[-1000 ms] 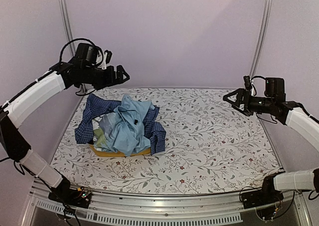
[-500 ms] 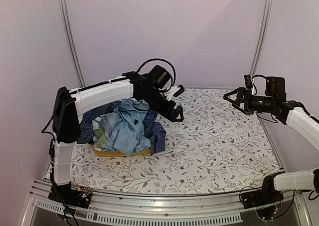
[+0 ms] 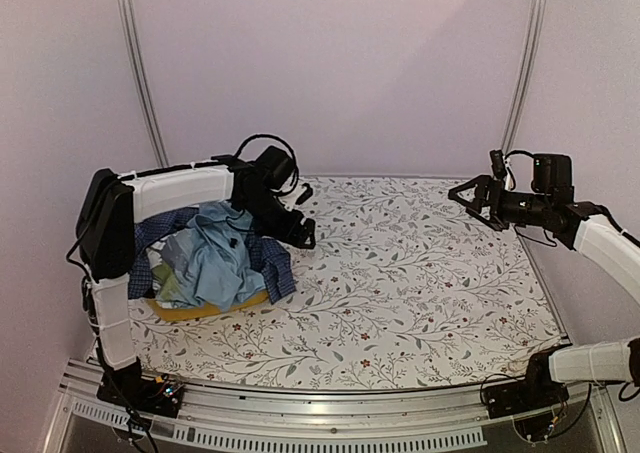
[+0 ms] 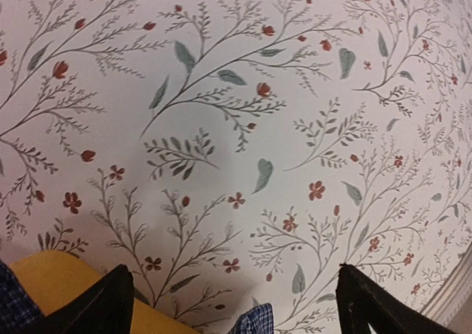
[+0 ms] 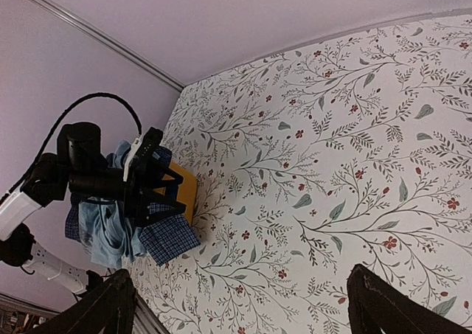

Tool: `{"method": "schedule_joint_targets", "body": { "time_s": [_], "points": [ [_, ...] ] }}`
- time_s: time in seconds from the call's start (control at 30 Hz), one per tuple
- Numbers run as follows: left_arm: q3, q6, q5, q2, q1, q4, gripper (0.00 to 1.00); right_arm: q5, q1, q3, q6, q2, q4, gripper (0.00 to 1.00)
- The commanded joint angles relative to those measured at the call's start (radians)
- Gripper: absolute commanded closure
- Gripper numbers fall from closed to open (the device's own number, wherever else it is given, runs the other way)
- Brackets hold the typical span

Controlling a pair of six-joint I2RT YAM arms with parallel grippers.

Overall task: Fold and stack the mixed laundry pile
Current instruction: Move the bin to the corner of the board, then pick up the crumpled T-shirt from the bin.

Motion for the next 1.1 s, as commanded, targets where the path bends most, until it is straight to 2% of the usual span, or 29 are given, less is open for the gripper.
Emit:
{"method": "schedule_joint_targets", "body": {
  "time_s": [0.0,0.2,0.33,0.5,0.6,0.73,0.87,1.07],
  "points": [
    [-0.167,-0.072,-0.156,-0.028,0.153,-0.163,0.05,-0.001,0.005,-0.007,-0.012,0.012,0.009,0.01],
    [-0.276,-0.094,-0.289,-0.115,0.332,-0.144,0.04,-0.011,0.006,0.008,-0.020,0.038,0.011,0.01],
    [-0.284,-0.135,-0.305,-0.202,0.464,-0.091,0.04,-0.012,0.006,0.015,-0.022,0.045,0.013,0.01],
    [-0.173,-0.141,-0.269,-0.347,0.429,-0.032,0.01,-0.019,0.006,0.024,-0.022,0.057,0.021,0.01],
    [-0.097,-0.209,-0.304,-0.381,0.422,-0.109,0.00,-0.026,0.006,0.037,-0.023,0.074,0.027,0.01],
    [-0.095,-0.365,-0.388,-0.454,0.432,-0.259,0.00,-0.034,0.005,0.049,-0.022,0.087,0.035,0.01],
    [-0.185,-0.589,-0.477,-0.577,0.442,-0.440,0.00,-0.044,0.006,0.055,-0.022,0.095,0.036,0.01],
    [-0.360,-0.767,-0.568,-0.750,0.451,-0.601,0.00,-0.052,0.005,0.034,-0.002,0.087,0.067,0.01]
  ]
}}
